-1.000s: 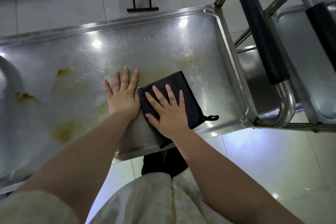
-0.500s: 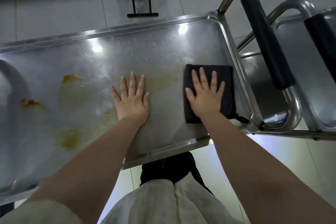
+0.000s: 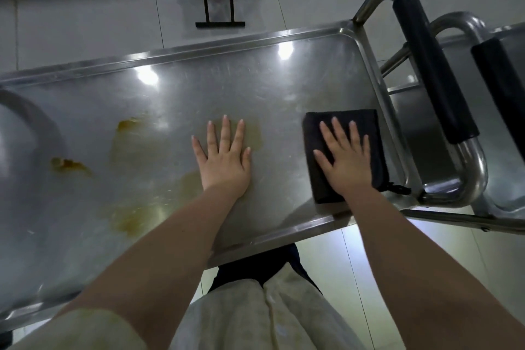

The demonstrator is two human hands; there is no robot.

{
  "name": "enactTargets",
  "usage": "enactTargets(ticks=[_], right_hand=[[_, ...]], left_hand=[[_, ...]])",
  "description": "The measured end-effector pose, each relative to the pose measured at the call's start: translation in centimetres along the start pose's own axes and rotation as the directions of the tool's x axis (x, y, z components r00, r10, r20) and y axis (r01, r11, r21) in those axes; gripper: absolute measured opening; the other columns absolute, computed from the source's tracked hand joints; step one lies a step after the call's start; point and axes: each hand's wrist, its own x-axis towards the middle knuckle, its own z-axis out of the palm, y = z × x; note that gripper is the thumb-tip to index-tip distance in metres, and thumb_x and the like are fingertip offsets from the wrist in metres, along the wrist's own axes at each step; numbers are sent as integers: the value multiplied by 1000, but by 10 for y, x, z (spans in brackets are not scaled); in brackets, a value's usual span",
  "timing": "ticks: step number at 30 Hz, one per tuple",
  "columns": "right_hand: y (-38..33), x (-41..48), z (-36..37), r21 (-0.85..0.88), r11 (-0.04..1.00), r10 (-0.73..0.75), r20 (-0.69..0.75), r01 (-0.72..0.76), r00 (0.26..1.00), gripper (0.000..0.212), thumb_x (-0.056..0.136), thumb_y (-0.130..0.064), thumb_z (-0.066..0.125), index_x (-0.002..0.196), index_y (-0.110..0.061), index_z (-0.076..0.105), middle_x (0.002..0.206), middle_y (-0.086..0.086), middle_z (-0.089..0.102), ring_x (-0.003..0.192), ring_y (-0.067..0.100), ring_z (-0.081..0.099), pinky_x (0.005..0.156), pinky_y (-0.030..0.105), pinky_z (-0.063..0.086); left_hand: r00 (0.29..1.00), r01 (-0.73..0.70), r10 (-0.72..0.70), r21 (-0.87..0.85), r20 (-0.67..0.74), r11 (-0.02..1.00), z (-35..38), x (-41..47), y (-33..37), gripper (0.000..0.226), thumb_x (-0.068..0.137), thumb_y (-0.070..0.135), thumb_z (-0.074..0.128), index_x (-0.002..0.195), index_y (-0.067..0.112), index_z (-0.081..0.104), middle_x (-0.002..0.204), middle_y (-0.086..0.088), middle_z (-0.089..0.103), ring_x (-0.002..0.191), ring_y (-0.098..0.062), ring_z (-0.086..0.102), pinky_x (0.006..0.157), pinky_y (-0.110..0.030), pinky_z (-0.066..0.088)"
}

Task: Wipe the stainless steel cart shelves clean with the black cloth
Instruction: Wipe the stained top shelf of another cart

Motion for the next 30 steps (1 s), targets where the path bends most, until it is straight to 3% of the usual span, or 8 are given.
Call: enactTargets(ticks=[4,9,12,15,19,21,26,30], right_hand=[[36,21,-9,47,982,181,20,-182,983,61,97,-61,20,153,-44,2,164,-12,-1,150,23,-9,119,54,-2],[28,64,-19,36,968,247,46,-249,968,62,96,-59,15,153,-42,-5,163,-13,-8,149,26,-16,117,60,-4],[-18,79,-18,4,999,39,41,-39,998,64,95,-60,12,153,-40,-4,163,-12,-8,149,30,-14,116,60,-8],[-72,69,-9,-14,960,-279,59,280,959,65,94,-61,15,154,-38,4,164,-10,1,150,30,-7,116,60,-6],[-62,79,-10,33,923,-384,48,383,922,64,94,-62,24,154,-41,9,163,-12,6,150,25,-4,117,56,-7],[-29,101,-17,27,940,-340,30,339,940,65,94,-64,23,153,-43,7,163,-14,4,150,23,-5,118,54,-6],[70,158,-46,-35,999,-41,19,42,999,65,94,-64,14,154,-41,1,164,-11,0,150,25,-9,118,58,0],[42,159,-42,-43,996,79,-3,-79,997,66,93,-60,7,154,-36,-5,164,-8,-5,149,32,-11,116,62,-1]], left_hand=[[1000,-22,22,4,-3,1000,1,9,17,59,98,54,4,152,39,-14,162,4,-12,149,-27,-14,113,-59,-16],[1000,-12,12,22,1,1000,0,20,34,59,98,53,5,152,39,-13,162,4,-12,149,-27,-13,114,-59,-13],[1000,5,-5,27,-5,1000,-1,22,41,59,98,52,9,153,38,-10,162,4,-10,149,-26,-11,115,-59,-9],[999,24,-26,63,25,998,-3,23,41,60,97,51,6,153,35,-11,162,4,-12,149,-25,-13,116,-58,-6],[999,36,-39,80,37,996,-5,23,40,59,98,51,5,152,36,-10,162,3,-10,149,-23,-13,117,-56,-5],[998,45,-47,56,32,997,-7,22,41,59,99,52,12,154,38,-1,163,4,-4,150,-24,-9,118,-55,-5],[999,47,-48,54,19,997,-9,23,44,59,98,52,20,154,40,8,163,6,5,150,-25,-1,118,-56,-1],[998,50,-52,63,27,997,-8,23,45,58,98,52,17,154,40,4,163,7,2,150,-25,-3,117,-56,-2]])
